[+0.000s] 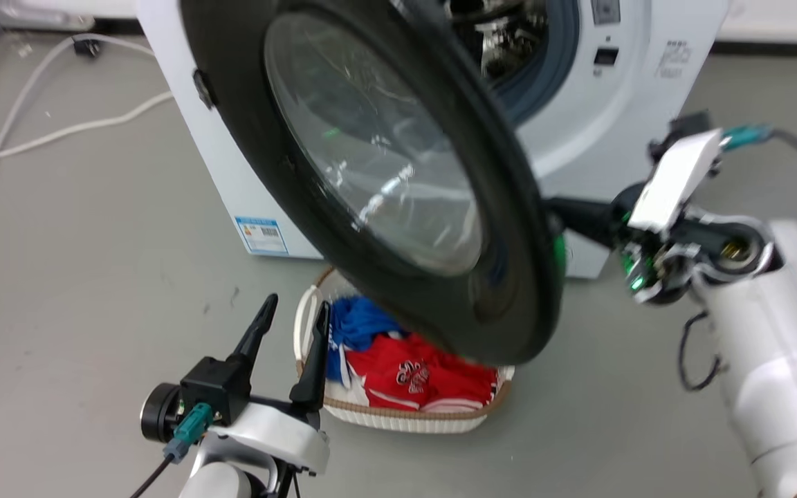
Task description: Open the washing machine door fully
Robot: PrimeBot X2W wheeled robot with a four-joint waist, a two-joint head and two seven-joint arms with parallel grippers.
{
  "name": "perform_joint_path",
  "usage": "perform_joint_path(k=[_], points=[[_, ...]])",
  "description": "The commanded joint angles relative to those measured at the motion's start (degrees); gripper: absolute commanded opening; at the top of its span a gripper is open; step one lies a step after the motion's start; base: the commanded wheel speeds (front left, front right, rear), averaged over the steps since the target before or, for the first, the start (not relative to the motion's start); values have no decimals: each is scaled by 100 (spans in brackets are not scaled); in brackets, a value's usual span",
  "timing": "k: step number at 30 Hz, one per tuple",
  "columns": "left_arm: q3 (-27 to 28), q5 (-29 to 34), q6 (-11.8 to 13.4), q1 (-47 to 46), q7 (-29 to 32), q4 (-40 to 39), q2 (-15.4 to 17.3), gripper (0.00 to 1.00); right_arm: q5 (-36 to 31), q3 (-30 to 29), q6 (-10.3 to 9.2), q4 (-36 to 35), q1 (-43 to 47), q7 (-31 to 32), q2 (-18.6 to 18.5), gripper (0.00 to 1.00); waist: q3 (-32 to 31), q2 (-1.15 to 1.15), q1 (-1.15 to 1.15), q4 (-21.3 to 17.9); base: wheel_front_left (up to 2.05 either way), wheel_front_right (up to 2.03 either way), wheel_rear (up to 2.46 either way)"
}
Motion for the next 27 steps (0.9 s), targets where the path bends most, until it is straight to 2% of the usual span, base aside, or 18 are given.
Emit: perform_joint_path(k=[1,9,14,17,22,27], points=[[-6,-13,8,64,-14,17,8,100,62,20,14,-87,164,19,96,0,-197,0,1,76,0,0,0],[-80,-14,12,266,-14,108,7,100,325,204,15,-767,964,7,485,0,-476,0,1,214,0,0,0],[-97,-16,21,323,-14,117,6,100,543,381,14,-1096,1168,-71,516,0,-499,0,1,245,0,0,0],[-103,-29,28,335,-14,130,5,100,953,794,15,-1436,1333,-163,564,0,-502,0,1,263,0,0,0],[-110,-57,56,352,-14,158,0,100,1579,1460,14,-1941,1548,-629,521,0,-508,0,1,267,0,0,0],[-124,-67,61,325,-14,202,17,100,1665,1694,15,-2134,1644,-1237,517,0,-522,0,1,246,0,0,0]])
